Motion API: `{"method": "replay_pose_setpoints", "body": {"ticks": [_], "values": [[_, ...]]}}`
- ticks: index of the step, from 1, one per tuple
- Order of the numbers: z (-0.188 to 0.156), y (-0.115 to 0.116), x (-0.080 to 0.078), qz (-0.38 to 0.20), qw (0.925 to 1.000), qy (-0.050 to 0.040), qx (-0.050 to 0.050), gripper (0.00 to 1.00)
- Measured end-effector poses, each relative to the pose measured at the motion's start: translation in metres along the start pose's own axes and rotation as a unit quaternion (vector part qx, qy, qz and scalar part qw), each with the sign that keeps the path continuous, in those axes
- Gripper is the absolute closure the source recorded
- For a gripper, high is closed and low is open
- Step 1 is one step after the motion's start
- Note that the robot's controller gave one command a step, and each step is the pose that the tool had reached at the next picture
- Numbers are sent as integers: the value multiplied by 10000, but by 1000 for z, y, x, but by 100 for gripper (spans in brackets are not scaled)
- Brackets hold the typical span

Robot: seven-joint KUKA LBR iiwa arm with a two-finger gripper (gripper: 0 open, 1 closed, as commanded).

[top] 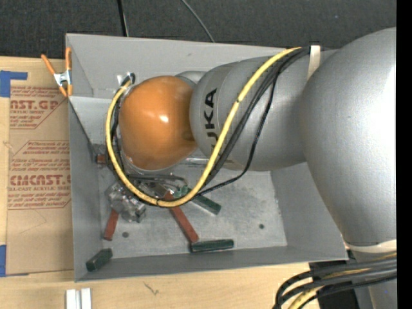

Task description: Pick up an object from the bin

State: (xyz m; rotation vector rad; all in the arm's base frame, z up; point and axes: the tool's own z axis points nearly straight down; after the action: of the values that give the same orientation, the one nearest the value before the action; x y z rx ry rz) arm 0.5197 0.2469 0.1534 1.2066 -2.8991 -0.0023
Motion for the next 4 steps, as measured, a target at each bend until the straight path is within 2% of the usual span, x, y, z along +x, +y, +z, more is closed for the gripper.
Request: {"method": "replay_pose_setpoints", "body": {"ticks": [1, 2, 3, 4], "values": [[-30, -31, 25, -82, 10000, -24, 5, 100], [-2, -5, 23, 1456, 9893, -11, -2, 0], [-3, -6, 23, 1461, 9893, -15, 2, 0], [81, -35, -22, 394, 9992, -31, 11, 100]]}}
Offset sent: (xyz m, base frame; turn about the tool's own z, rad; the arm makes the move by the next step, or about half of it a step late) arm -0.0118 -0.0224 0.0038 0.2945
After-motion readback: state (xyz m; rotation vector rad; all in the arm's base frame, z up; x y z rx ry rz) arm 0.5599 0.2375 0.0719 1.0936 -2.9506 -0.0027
